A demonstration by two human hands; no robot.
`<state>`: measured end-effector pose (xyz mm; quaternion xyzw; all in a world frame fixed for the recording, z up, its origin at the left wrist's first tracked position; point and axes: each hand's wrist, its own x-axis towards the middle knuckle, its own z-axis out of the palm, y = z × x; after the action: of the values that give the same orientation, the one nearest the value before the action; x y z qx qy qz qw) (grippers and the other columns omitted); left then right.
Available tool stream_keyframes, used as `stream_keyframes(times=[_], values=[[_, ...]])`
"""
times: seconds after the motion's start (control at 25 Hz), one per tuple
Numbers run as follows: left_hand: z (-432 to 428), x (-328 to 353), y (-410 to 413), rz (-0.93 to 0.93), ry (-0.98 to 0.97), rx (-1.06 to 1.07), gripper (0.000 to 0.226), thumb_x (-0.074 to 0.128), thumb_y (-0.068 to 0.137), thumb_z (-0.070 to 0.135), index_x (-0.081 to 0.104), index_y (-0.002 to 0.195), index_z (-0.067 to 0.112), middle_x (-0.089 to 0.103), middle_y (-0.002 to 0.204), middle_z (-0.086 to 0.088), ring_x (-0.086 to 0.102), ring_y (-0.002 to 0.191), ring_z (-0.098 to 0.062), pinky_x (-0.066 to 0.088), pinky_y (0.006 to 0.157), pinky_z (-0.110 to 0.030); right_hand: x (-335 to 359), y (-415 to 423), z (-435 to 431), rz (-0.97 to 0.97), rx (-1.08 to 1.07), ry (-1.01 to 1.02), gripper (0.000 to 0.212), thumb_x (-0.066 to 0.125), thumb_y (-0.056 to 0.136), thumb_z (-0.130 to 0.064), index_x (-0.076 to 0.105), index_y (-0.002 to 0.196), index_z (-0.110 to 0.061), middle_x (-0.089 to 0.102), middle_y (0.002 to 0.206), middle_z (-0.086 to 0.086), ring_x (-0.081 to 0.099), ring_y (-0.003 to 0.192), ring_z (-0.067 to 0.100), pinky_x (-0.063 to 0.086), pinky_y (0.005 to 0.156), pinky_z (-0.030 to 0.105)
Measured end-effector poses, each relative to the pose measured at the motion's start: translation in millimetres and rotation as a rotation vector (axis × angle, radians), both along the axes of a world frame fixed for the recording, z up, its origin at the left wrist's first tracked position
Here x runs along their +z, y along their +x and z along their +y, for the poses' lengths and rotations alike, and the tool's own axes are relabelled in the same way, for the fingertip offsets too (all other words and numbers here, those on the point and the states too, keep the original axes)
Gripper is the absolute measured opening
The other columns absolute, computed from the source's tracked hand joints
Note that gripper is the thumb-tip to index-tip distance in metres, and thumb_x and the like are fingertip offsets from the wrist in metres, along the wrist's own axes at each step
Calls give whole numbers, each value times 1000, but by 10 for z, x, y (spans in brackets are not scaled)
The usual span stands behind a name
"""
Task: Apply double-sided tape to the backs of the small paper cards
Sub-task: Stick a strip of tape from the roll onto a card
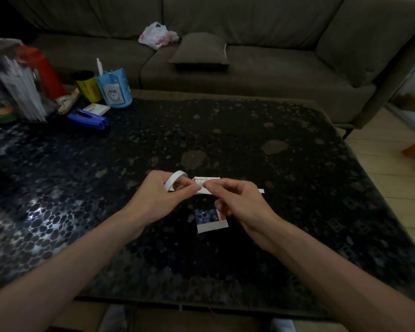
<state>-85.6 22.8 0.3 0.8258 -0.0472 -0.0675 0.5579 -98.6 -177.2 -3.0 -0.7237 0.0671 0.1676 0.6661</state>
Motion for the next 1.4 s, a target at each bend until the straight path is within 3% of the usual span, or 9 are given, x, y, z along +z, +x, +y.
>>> stream_keyframes(times=[0.48,0.64,0.8,0.88,1.04,1.16,1.24,1.32,1.4], values=[[8,2,-2,36,0,-20,8,78,91,29,85,87,27,76,77,-3,62,65,-5,46,57,-13,-34,31,0,3,11,24,9,75,95,-31,83,92,-35,72,76,-7,60,59,-4,47,53,10],[16,4,-3,169,-50,18,10,76,93,29,85,90,33,64,58,6,52,51,1,41,48,-13,-50,39,-8,-31,-14,-34,10,74,96,-31,82,92,-35,74,78,-9,64,64,-3,51,57,11],[97,-53,37,206,-13,64,17,74,95,21,80,101,36,72,71,1,60,66,-7,47,53,-15,-56,45,-41,-25,-105,-30,10,74,95,-29,82,91,-33,76,79,-13,68,62,-4,51,53,10],[137,-79,54,210,15,50,15,75,95,20,78,105,31,69,66,16,60,61,1,46,51,-11,-53,38,-70,-1,-89,-57,13,73,96,-31,82,88,-37,73,71,-10,65,58,-1,50,53,12],[169,-84,26,170,168,-141,12,76,93,25,76,82,23,68,105,32,70,82,-1,55,65,-20,-89,30,-113,121,-17,-63,26,63,104,-31,85,90,-26,66,67,-6,58,61,4,48,54,19],[200,-129,-59,70,392,-356,12,74,95,29,68,85,32,69,117,21,68,78,-3,53,67,-18,-107,43,-131,253,19,-134,28,63,104,-30,85,91,-17,64,67,-6,54,54,3,43,48,18],[244,-193,-116,23,471,-476,3,70,98,28,68,96,29,55,137,33,62,71,0,47,64,-14,-125,36,-126,306,31,-181,26,64,103,-28,84,92,-15,63,66,-5,51,50,3,38,44,18],[272,-221,-163,-29,517,-548,28,69,99,29,64,126,33,67,109,29,57,68,-1,43,65,-11,-151,23,-111,327,42,-206,25,64,103,-28,82,94,-12,60,63,-6,47,47,3,33,42,17],[291,-240,-179,-70,561,-572,42,69,98,32,57,137,42,63,79,12,55,67,1,39,63,-8,-166,24,-103,338,50,-219,26,62,104,-28,81,96,-12,57,60,-7,43,44,3,30,41,17]])
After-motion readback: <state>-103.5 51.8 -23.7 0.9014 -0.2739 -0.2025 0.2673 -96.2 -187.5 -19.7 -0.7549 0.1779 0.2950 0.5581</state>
